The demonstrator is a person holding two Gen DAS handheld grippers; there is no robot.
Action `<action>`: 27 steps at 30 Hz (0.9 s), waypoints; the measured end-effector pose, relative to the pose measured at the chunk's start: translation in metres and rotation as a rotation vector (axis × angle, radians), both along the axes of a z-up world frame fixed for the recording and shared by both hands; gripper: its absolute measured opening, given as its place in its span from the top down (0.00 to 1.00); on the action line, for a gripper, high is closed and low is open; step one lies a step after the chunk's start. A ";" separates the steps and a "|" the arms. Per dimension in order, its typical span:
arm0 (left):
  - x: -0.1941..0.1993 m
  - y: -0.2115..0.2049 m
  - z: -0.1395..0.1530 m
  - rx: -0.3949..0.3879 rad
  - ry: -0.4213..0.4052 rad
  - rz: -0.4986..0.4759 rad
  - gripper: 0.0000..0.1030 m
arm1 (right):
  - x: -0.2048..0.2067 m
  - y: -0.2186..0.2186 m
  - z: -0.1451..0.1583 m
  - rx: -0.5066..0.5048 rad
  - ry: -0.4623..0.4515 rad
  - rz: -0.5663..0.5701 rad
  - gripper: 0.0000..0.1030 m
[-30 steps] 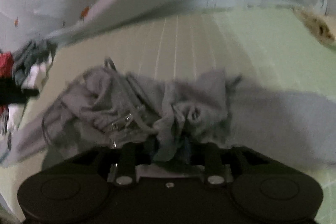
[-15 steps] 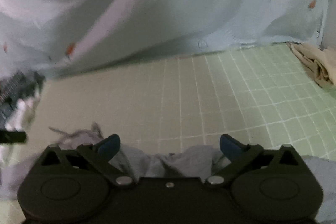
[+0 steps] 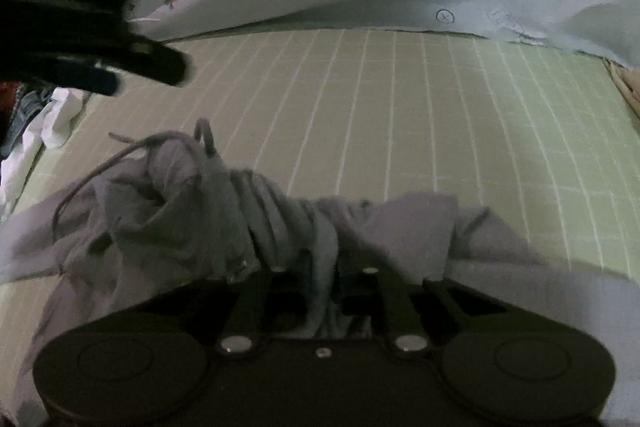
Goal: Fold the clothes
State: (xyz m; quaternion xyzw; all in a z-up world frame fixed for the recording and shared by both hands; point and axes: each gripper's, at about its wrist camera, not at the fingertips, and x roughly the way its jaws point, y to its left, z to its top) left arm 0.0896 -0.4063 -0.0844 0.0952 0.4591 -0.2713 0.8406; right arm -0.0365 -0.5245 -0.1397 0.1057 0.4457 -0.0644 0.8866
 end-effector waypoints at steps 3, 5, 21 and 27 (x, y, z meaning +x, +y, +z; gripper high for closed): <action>-0.008 0.001 -0.018 0.078 0.030 -0.024 0.17 | -0.011 0.001 0.004 -0.009 -0.006 -0.026 0.91; -0.014 0.010 -0.028 0.103 0.056 -0.025 0.17 | -0.014 0.000 0.009 -0.018 -0.019 -0.047 0.92; -0.052 0.099 -0.058 0.174 0.175 0.063 0.17 | -0.053 0.003 0.038 -0.218 -0.027 -0.139 0.91; -0.032 0.093 -0.020 0.015 0.103 0.100 0.17 | -0.052 -0.005 0.045 -0.173 -0.075 -0.192 0.63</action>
